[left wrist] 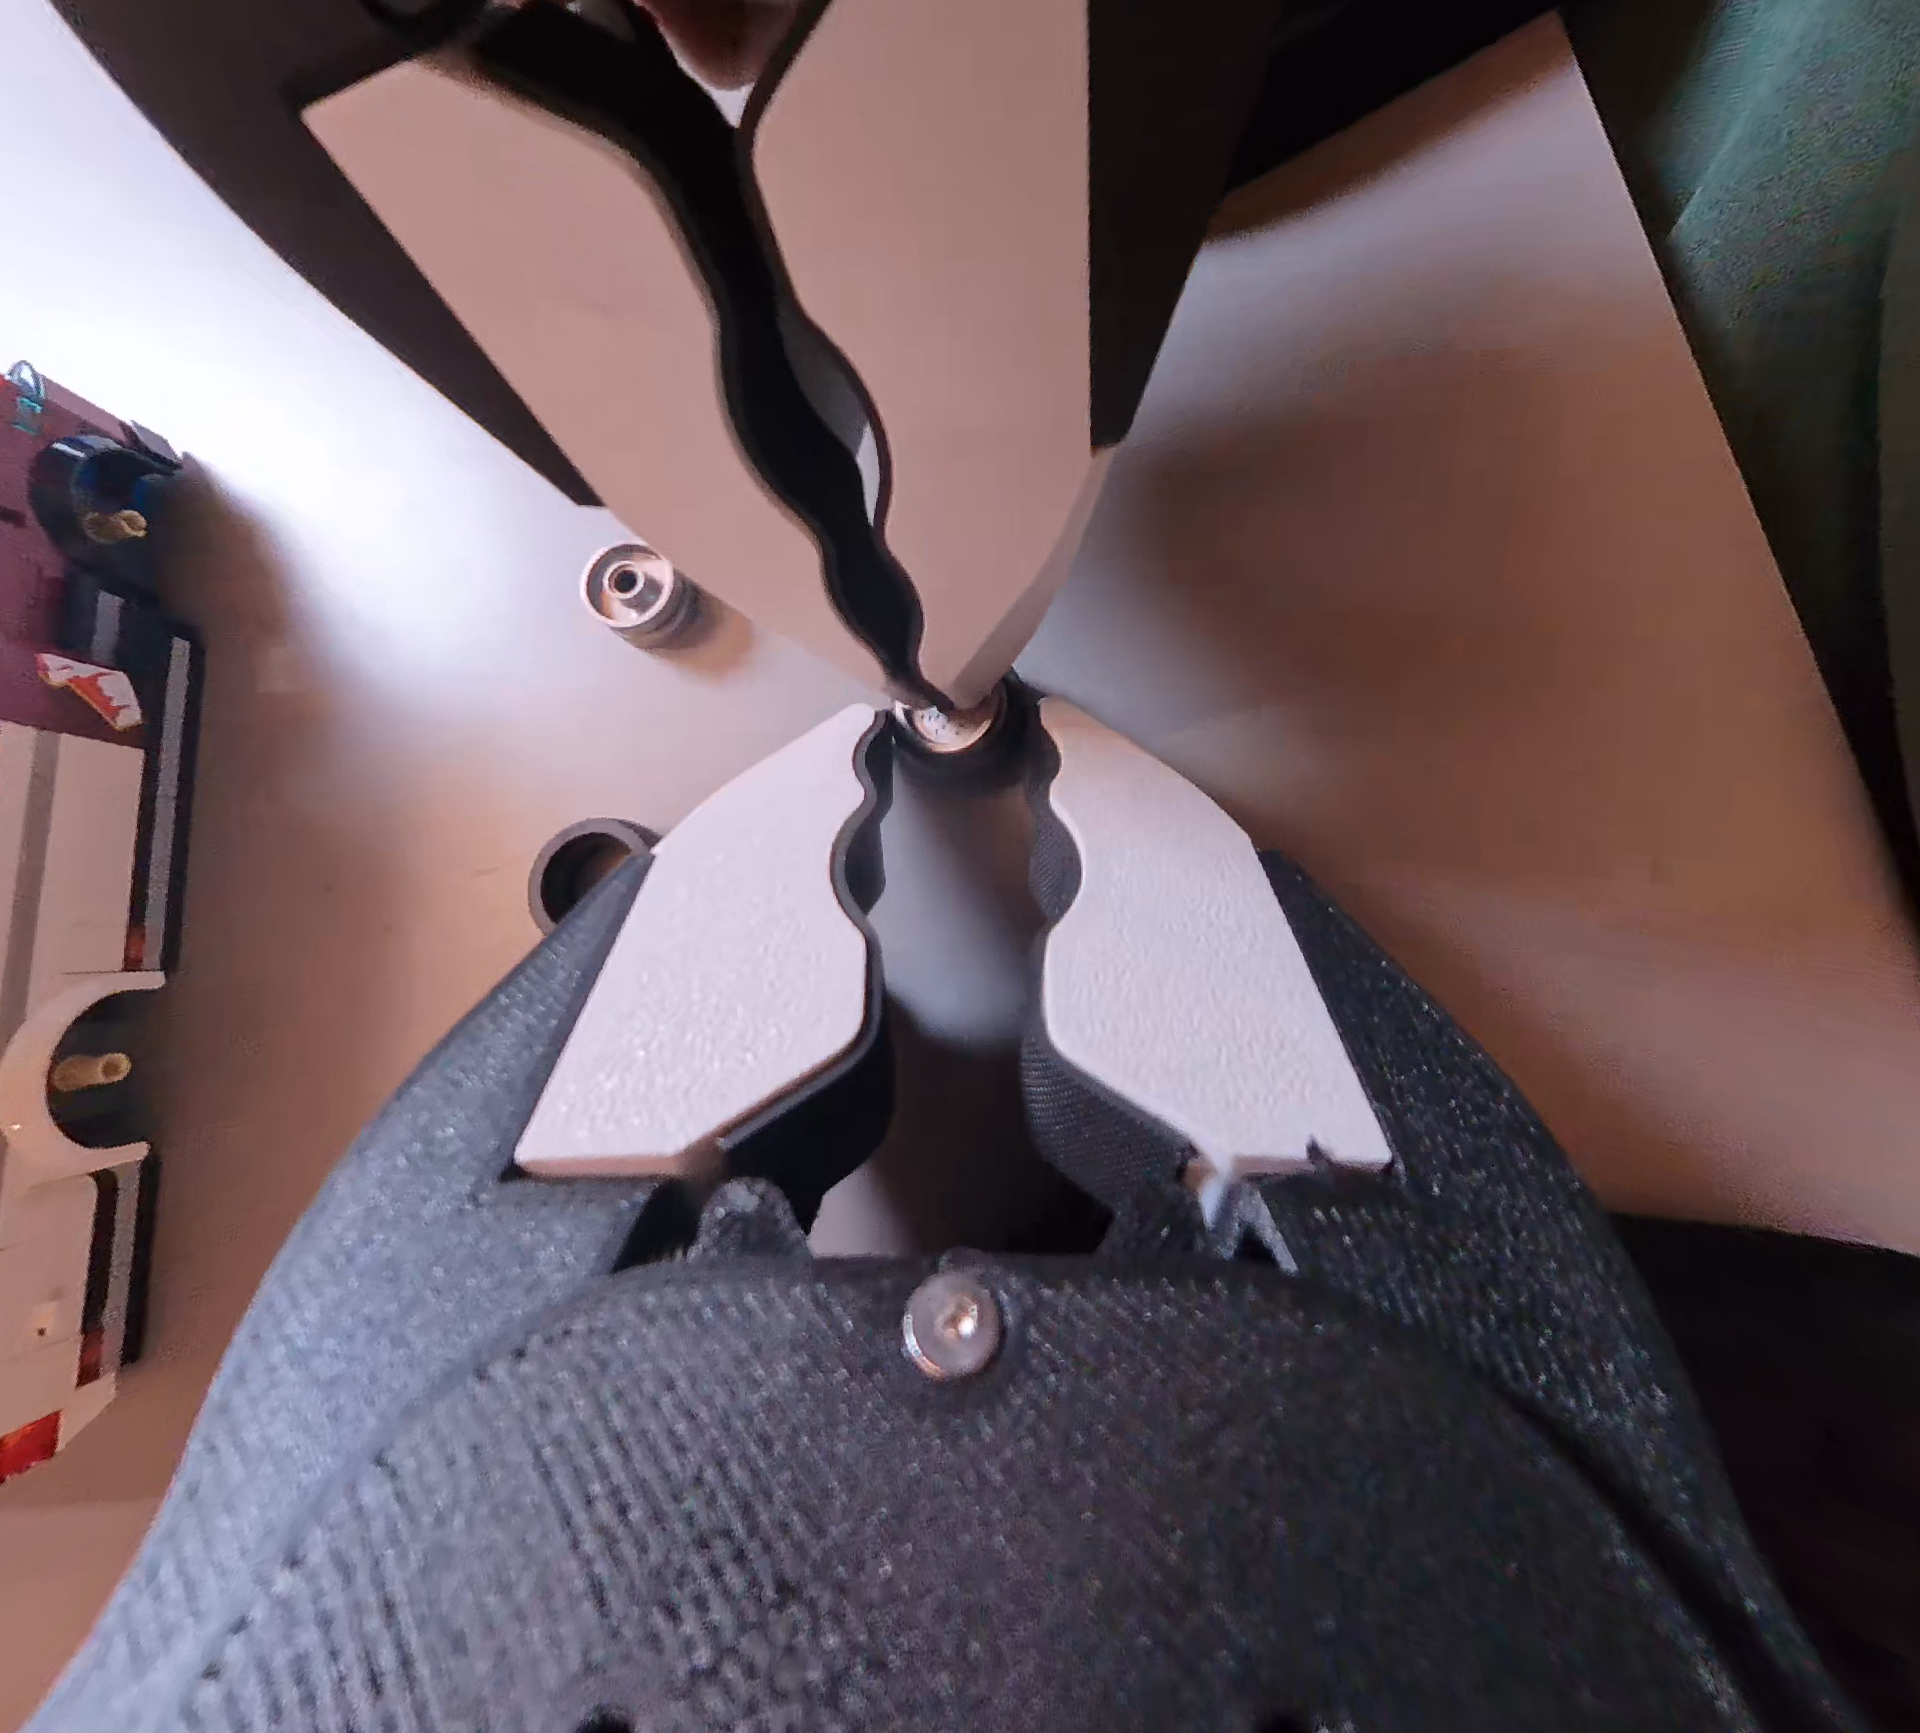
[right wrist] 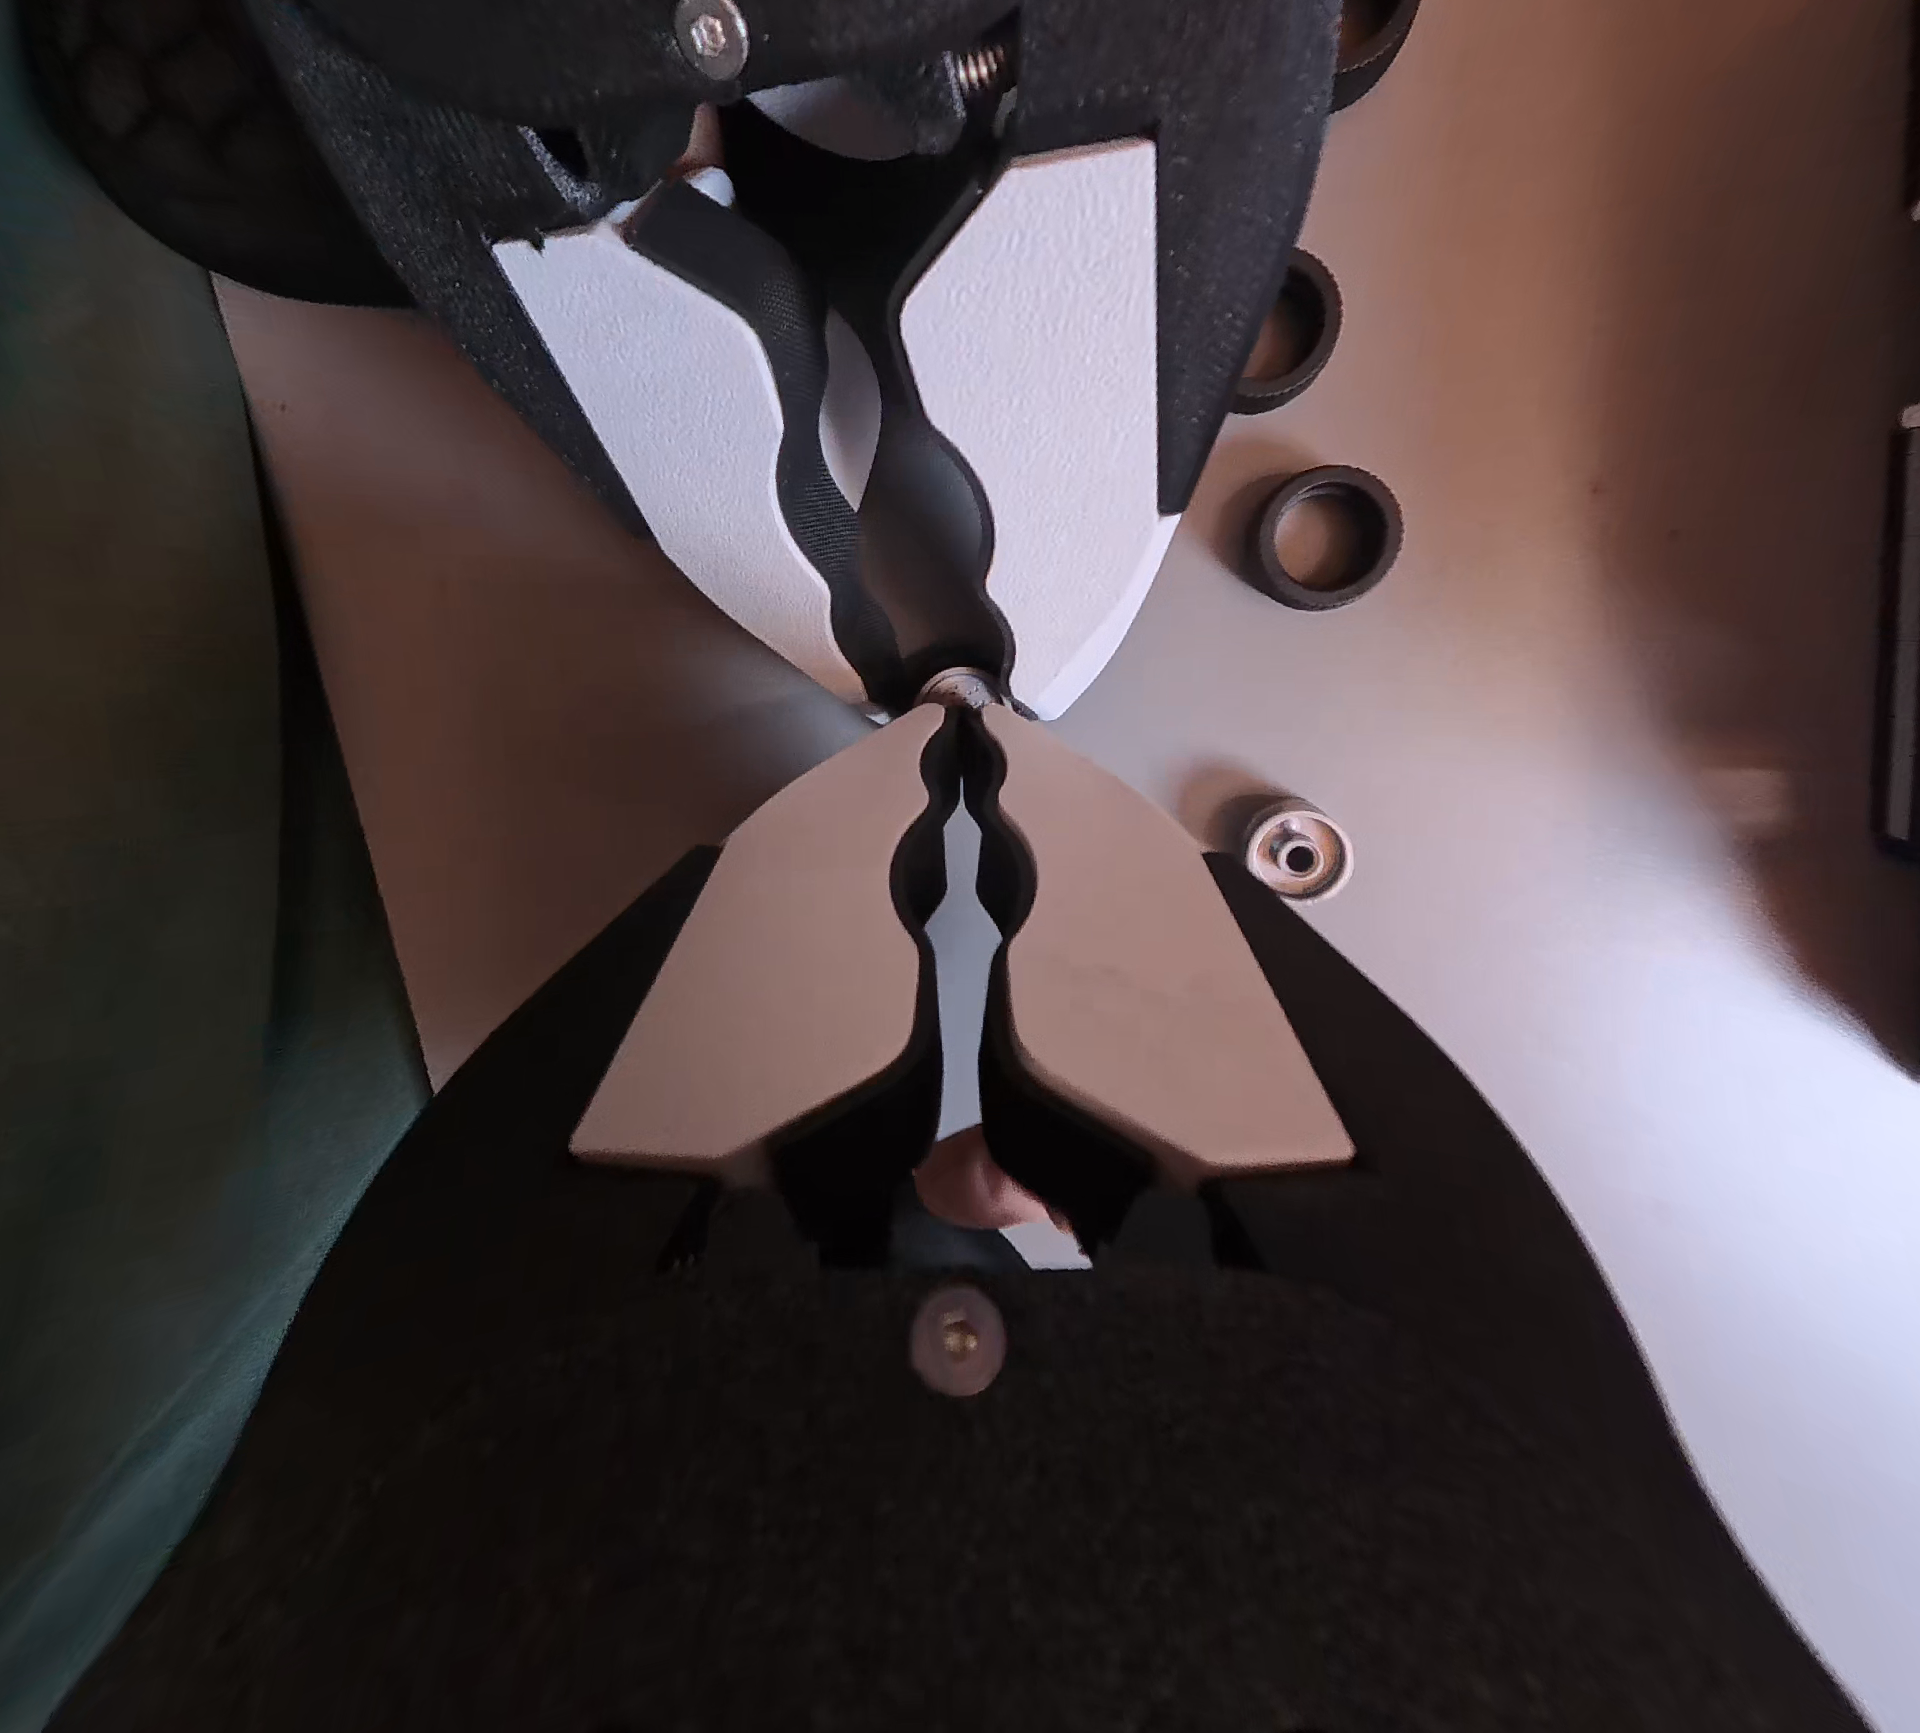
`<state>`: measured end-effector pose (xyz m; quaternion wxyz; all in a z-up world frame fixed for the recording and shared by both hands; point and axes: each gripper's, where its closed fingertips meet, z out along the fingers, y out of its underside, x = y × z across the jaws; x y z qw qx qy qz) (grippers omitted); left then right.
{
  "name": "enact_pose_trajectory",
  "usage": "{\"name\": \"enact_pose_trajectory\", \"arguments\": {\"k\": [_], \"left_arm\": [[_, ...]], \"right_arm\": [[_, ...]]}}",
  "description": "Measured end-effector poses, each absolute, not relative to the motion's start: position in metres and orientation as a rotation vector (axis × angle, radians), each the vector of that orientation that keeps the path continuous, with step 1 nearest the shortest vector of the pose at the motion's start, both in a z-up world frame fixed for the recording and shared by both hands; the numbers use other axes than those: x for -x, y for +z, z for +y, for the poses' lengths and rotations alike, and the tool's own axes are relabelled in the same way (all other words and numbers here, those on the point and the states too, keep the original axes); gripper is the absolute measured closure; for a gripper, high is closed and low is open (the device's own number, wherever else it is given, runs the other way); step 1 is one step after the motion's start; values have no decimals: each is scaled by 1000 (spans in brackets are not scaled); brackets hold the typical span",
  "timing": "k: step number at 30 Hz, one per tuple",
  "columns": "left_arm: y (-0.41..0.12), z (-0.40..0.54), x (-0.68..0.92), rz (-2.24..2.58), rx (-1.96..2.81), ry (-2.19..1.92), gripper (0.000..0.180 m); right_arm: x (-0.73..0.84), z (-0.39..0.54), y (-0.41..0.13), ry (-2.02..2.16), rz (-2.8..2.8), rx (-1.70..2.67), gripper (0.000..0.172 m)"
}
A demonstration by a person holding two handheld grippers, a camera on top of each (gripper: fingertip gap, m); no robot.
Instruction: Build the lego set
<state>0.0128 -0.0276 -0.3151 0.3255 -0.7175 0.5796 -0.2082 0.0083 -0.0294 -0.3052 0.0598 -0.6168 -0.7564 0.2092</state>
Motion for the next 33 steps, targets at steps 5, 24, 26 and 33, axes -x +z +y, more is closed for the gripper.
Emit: {"name": "enact_pose_trajectory", "arguments": {"k": [5,24,26,33], "left_arm": [[-315,-28,-13,1517,1877,-555,155],[-314,-31,-13,1546,1824,-536,154],[-313,-30,-13,1545,1809,-522,154],[-311,-29,-11,1502,1880,-612,154]], "right_arm": [[-8,-30,-306,640,-2283,1862,171],[-6,-34,-309,625,-2311,1813,172],[-6,-34,-308,607,-2328,1809,172],[-5,-36,-281,888,-2247,1677,151]]}}
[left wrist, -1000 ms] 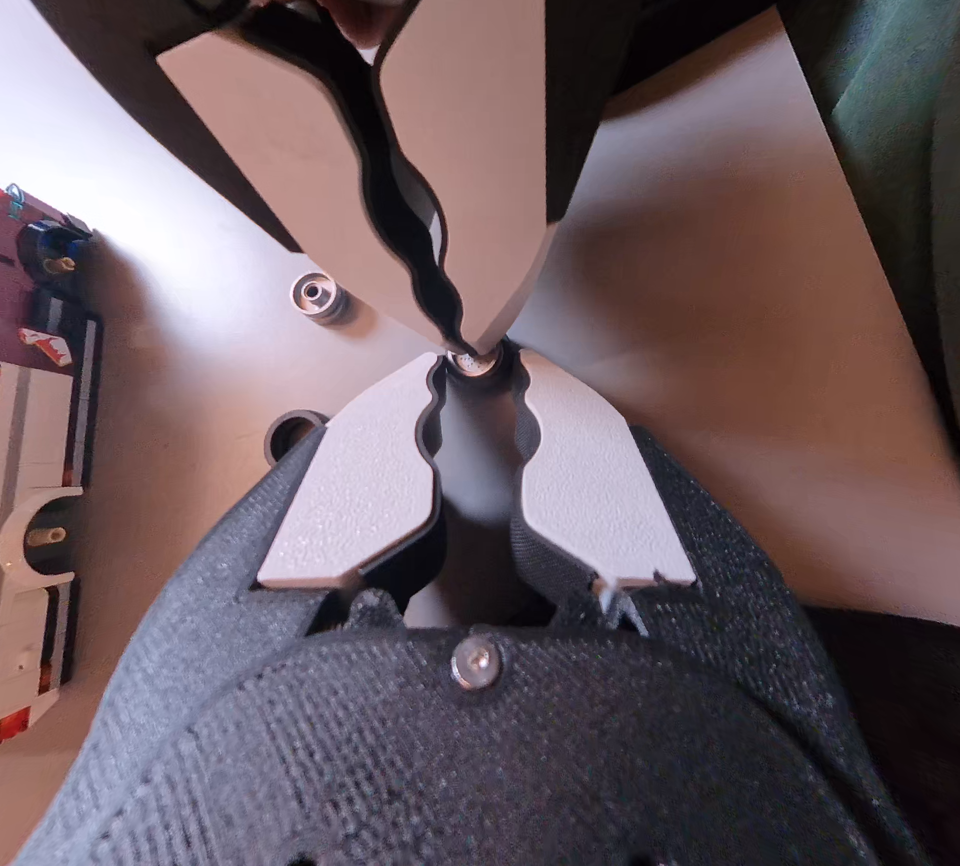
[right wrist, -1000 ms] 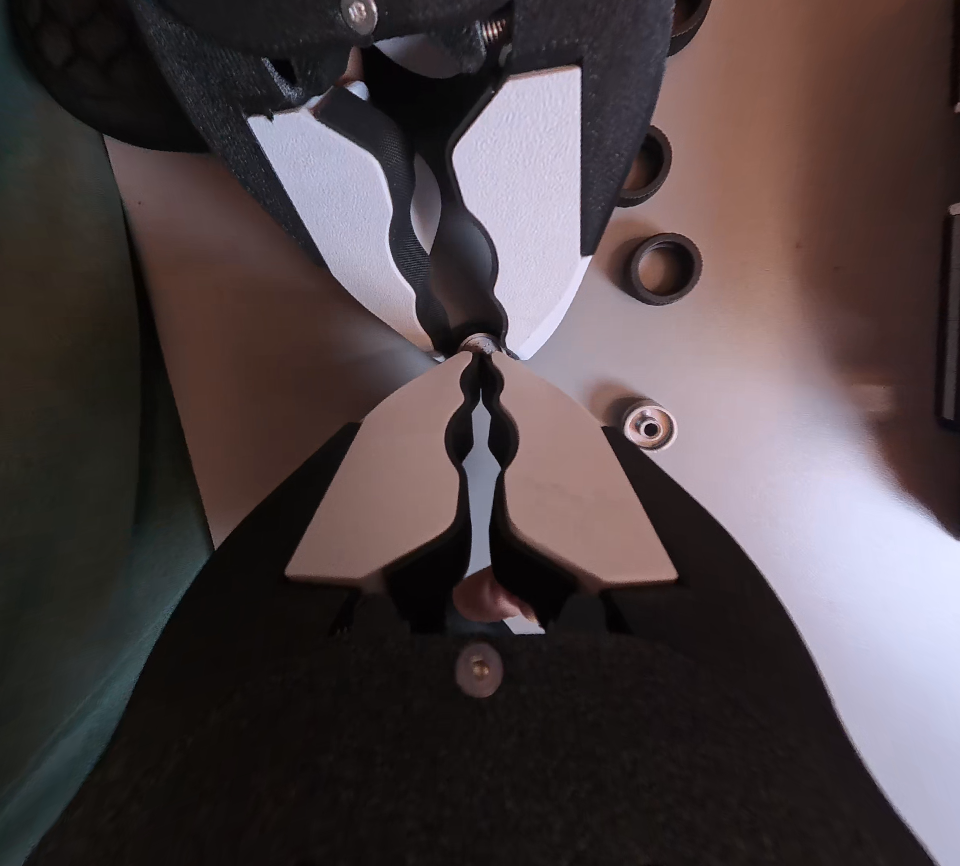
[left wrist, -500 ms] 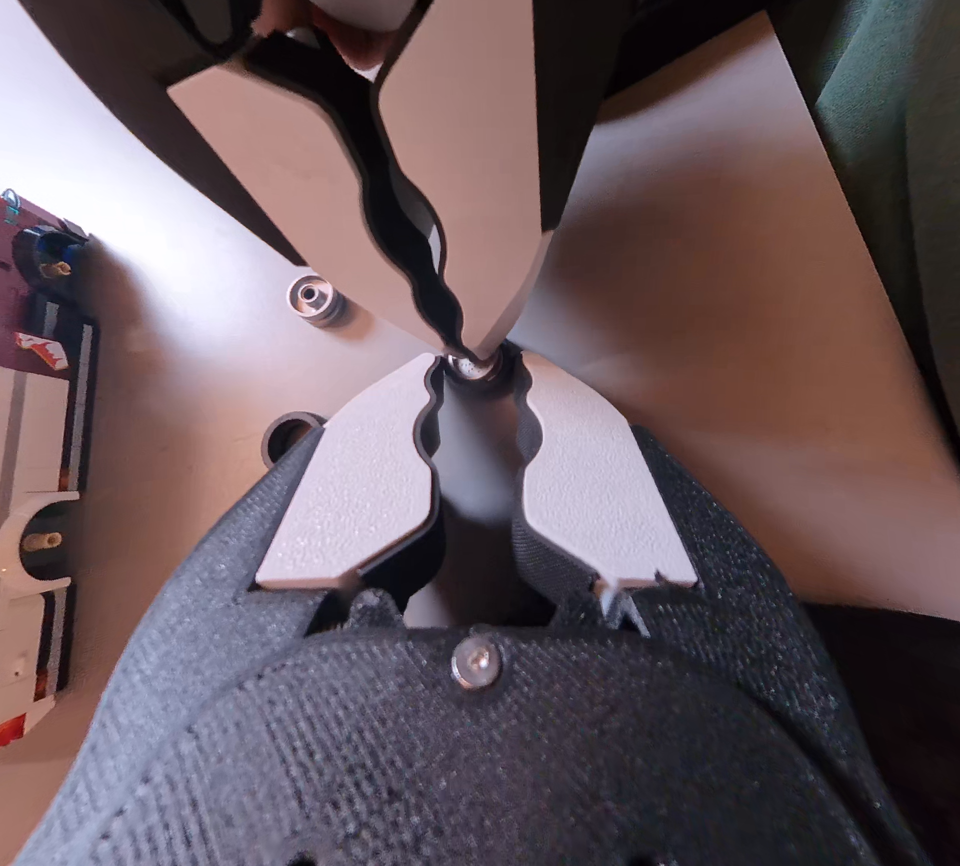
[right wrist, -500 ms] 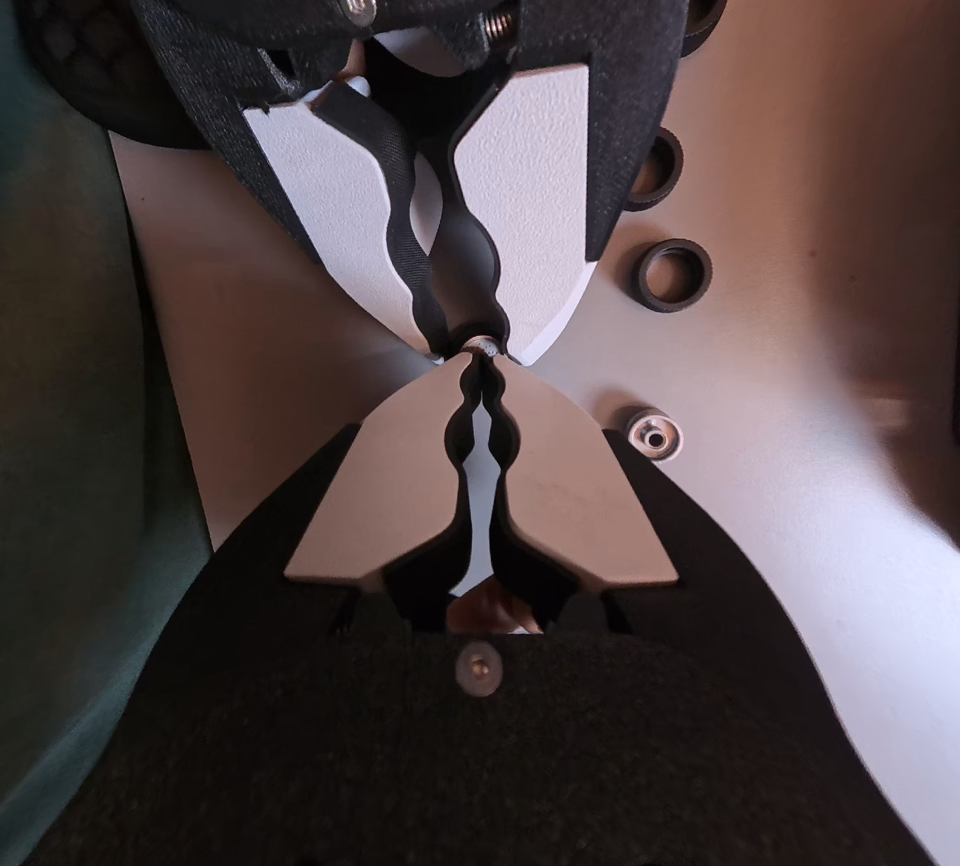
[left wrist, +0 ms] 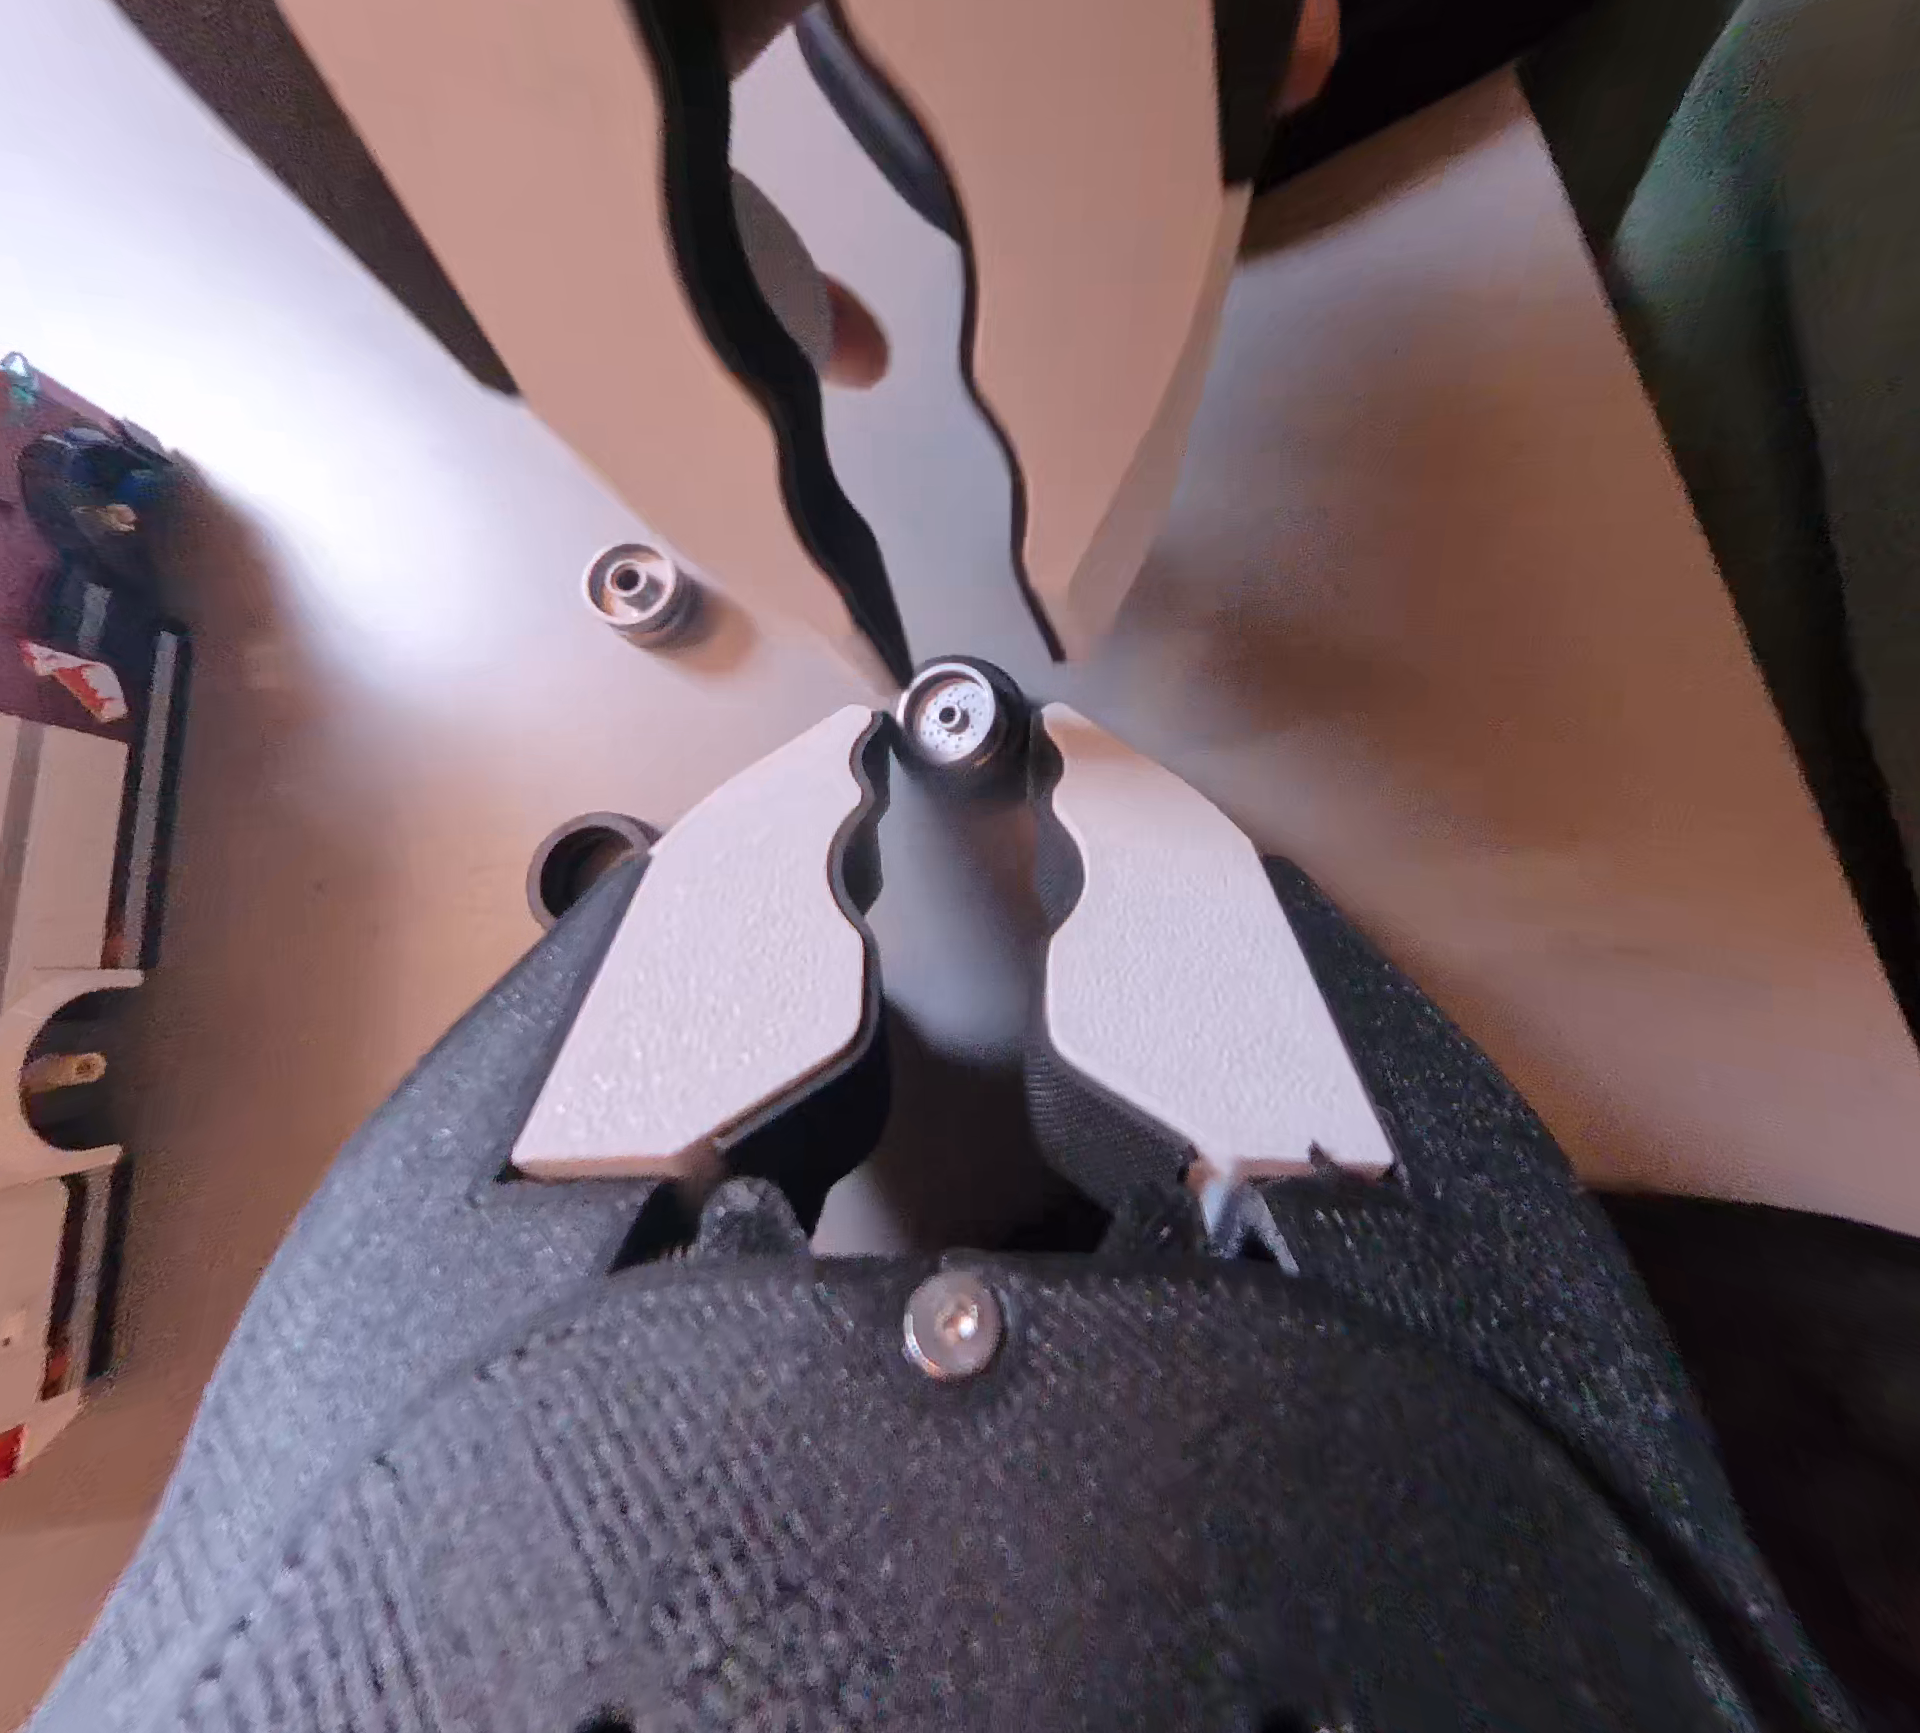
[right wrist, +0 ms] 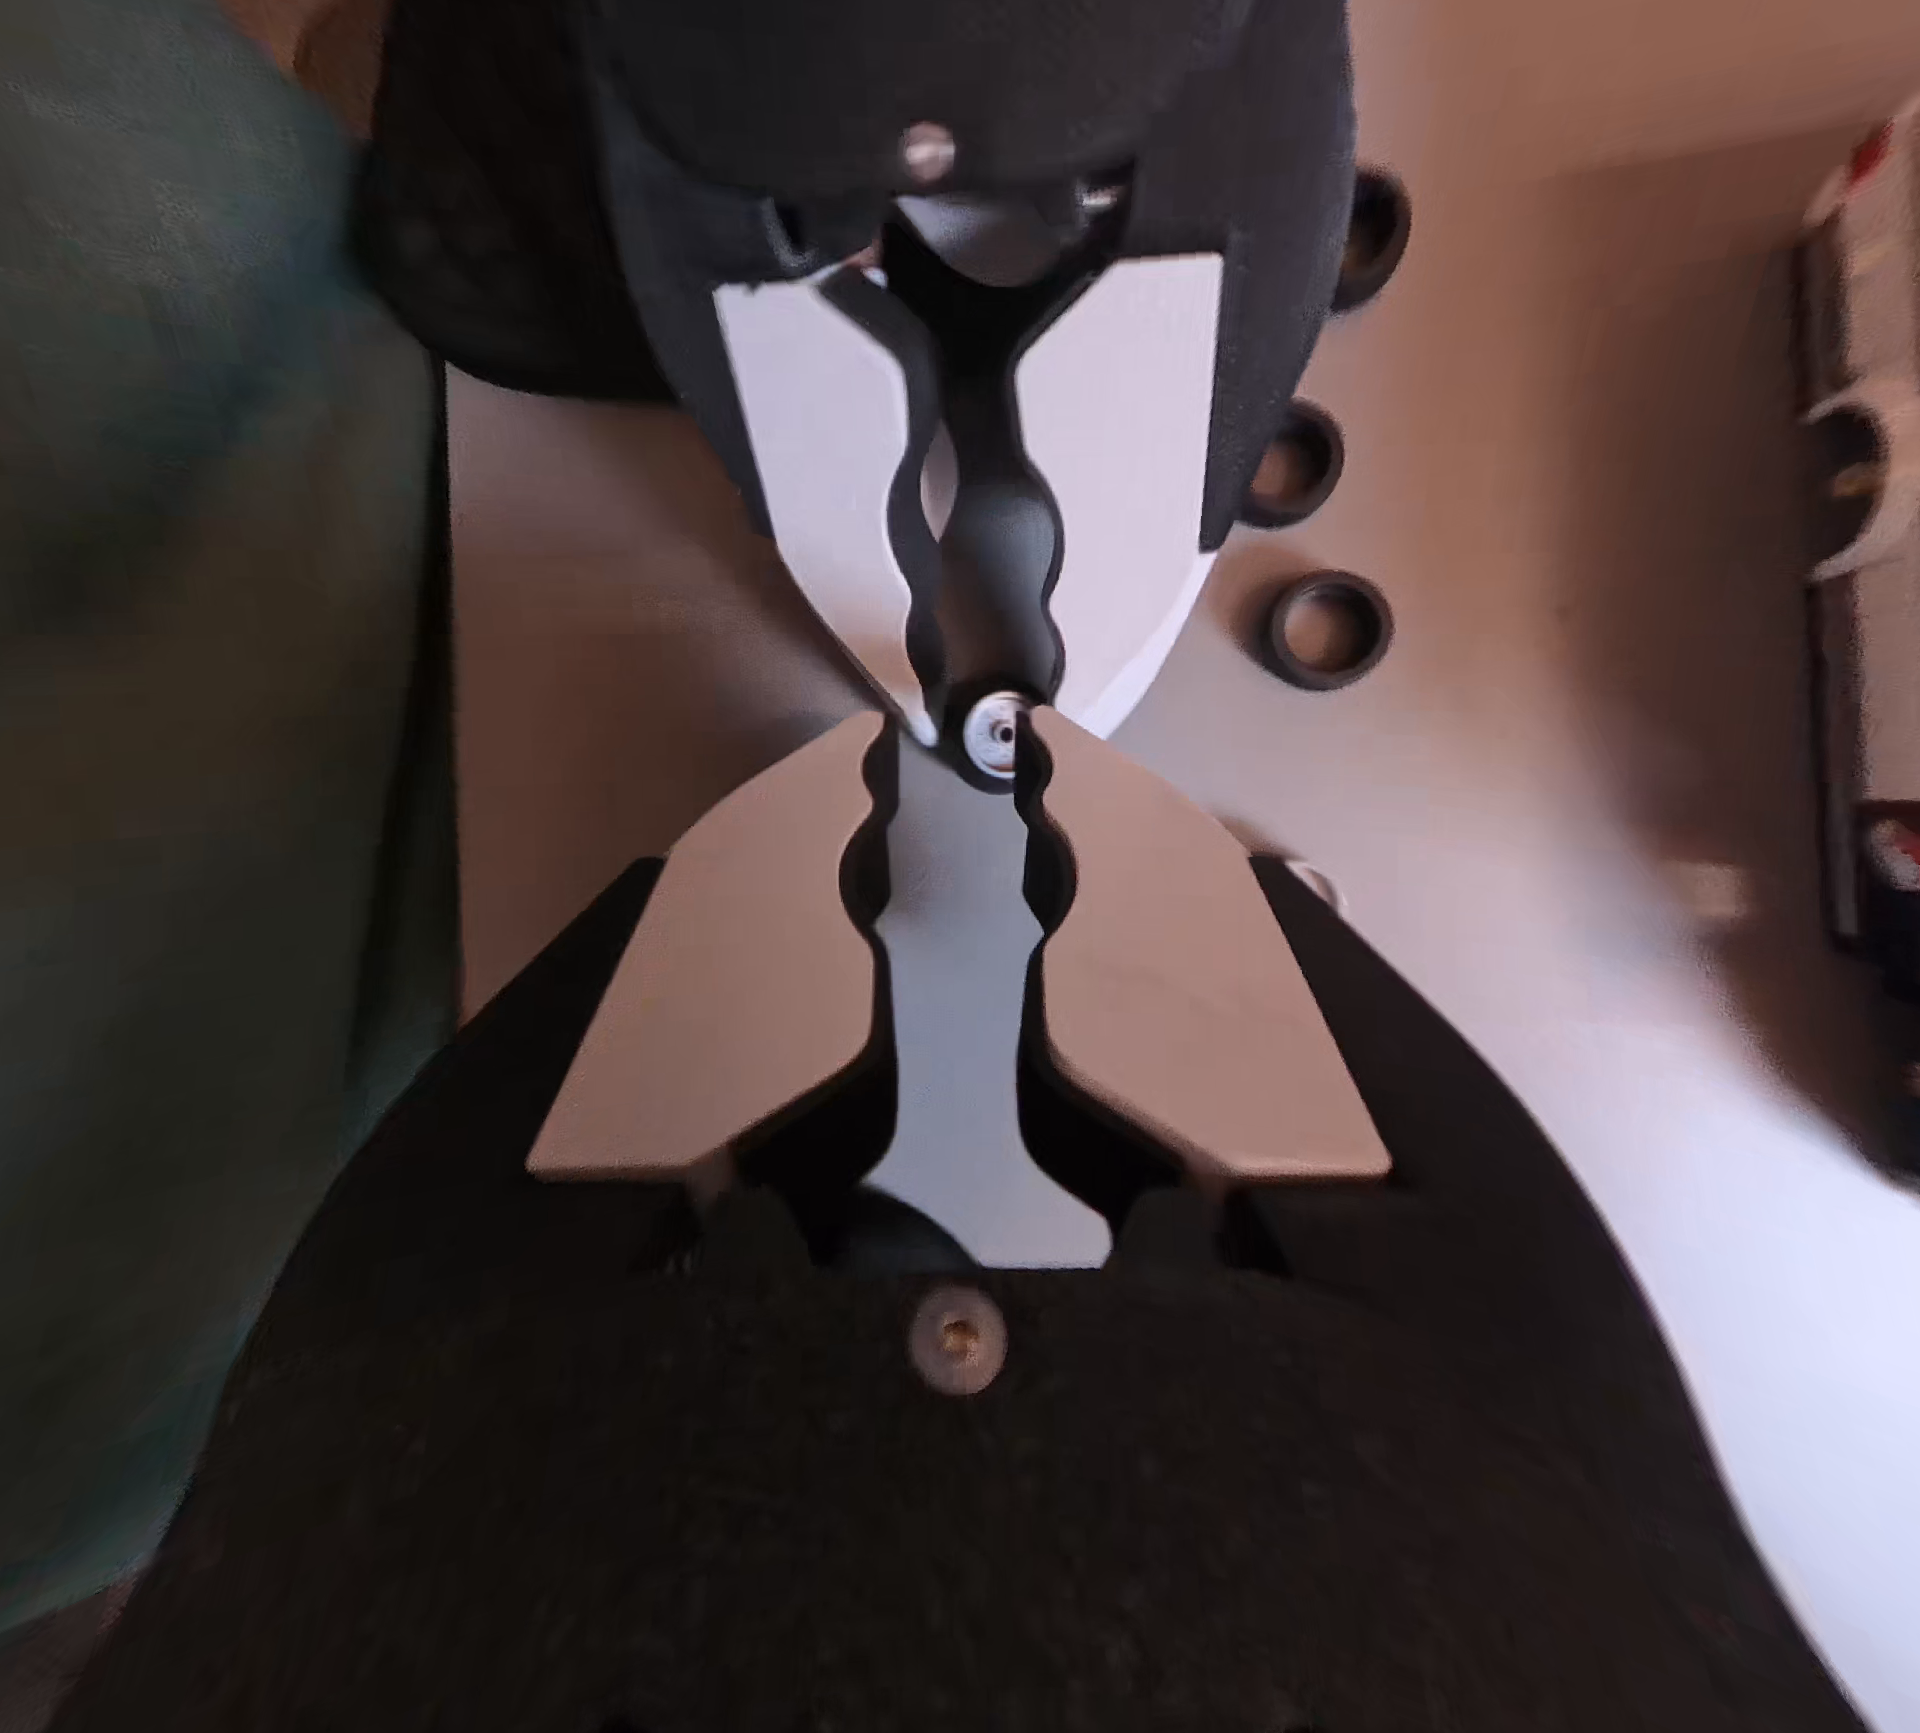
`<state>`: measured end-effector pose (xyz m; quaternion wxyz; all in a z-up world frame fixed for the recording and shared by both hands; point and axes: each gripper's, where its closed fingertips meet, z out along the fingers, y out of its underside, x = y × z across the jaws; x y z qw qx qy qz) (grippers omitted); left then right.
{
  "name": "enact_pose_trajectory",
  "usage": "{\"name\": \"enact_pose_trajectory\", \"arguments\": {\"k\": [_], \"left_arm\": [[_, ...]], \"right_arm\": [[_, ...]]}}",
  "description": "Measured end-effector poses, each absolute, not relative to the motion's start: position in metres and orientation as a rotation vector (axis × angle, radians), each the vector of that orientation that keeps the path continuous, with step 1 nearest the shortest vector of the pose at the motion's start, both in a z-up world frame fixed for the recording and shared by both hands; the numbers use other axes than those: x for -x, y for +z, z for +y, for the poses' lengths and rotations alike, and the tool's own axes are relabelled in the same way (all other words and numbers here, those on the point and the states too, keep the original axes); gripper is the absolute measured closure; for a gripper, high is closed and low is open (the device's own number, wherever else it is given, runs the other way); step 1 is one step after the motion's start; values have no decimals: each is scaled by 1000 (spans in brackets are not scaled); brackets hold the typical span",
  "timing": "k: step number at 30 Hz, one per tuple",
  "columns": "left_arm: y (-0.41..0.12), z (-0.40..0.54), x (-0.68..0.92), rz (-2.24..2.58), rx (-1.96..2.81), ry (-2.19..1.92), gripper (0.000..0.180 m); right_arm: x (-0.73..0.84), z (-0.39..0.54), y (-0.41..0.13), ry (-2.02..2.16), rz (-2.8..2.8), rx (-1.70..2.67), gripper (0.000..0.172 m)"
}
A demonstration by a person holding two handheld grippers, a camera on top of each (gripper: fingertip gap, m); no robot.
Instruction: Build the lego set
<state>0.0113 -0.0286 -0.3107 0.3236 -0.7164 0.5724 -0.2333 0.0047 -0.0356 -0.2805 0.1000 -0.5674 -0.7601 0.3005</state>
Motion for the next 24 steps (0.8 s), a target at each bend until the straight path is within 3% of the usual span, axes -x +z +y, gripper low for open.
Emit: {"name": "enact_pose_trajectory", "arguments": {"k": [4,8,11,16,24], "left_arm": [[-288,-31,-11,1370,1871,-900,155],[-265,-33,-10,1212,1878,-1212,155],[-256,-39,-13,1143,1896,-1406,155],[-235,-36,-10,985,1809,-1579,155],[-211,-32,-7,965,1583,-1320,159]], "right_arm": [[-6,-36,-272,665,-2183,1107,139],[0,-42,-268,539,-2122,921,133],[5,-41,-258,558,-2066,900,154],[6,-37,-237,828,-1905,1090,155],[6,-31,-205,1392,-1506,1279,155]]}}
